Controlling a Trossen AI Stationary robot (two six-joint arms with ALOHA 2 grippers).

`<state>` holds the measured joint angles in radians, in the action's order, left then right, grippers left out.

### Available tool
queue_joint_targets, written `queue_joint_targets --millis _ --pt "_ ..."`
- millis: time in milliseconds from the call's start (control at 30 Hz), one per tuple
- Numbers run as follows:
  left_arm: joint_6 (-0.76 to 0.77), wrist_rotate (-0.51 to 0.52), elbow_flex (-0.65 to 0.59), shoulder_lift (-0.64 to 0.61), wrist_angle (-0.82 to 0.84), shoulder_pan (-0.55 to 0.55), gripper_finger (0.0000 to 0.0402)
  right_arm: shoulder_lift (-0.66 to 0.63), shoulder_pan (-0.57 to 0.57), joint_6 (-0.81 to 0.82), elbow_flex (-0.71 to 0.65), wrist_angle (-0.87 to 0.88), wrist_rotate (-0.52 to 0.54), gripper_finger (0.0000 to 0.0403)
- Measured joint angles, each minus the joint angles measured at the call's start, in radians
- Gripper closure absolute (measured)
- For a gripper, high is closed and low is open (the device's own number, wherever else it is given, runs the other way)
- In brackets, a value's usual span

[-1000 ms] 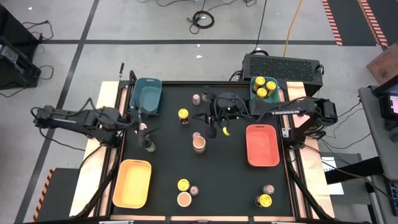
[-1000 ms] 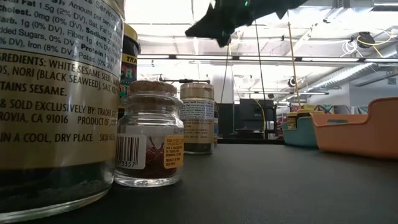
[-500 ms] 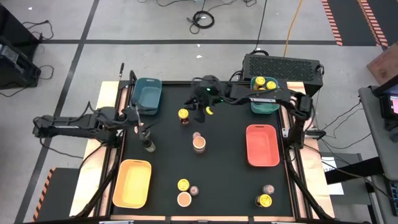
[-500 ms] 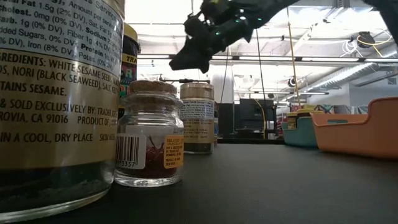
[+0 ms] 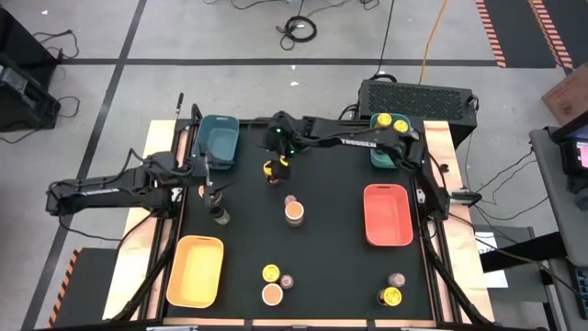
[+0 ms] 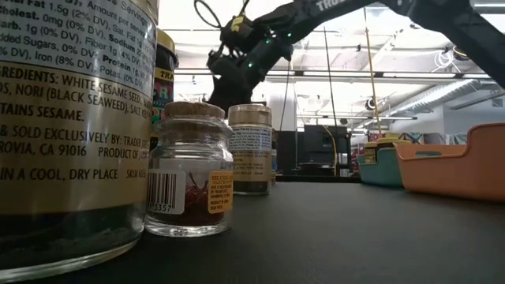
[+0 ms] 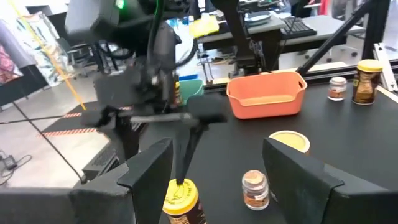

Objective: Sort spices by type
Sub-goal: Put the yellow spice bottle into the green bin

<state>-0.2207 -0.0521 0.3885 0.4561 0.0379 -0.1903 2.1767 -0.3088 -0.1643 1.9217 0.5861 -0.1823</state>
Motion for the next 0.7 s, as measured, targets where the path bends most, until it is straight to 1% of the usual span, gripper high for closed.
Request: queue_joint_targets --millis 133,200,400,700 --pt "-0.004 -0.01 0.0 0.0 0.003 -0.002 0.015 0.017 0.01 -0.007 0.0 0.013 -0.003 0.0051" --pt "-0.004 -0.016 0.0 0.001 0.004 -0.002 0.015 0.017 0.012 -0.008 0.0 0.033 -0.004 0.0047" --pt "-0.005 -0.018 0.0 0.002 0.004 -0.002 0.015 0.017 0.016 -0.008 0.0 0.036 -0.004 0.0046" --pt "-0.005 -0.018 0.0 0.009 0.004 -0.002 0.015 0.064 0.028 -0.001 -0.001 0.015 -0.001 0.0046"
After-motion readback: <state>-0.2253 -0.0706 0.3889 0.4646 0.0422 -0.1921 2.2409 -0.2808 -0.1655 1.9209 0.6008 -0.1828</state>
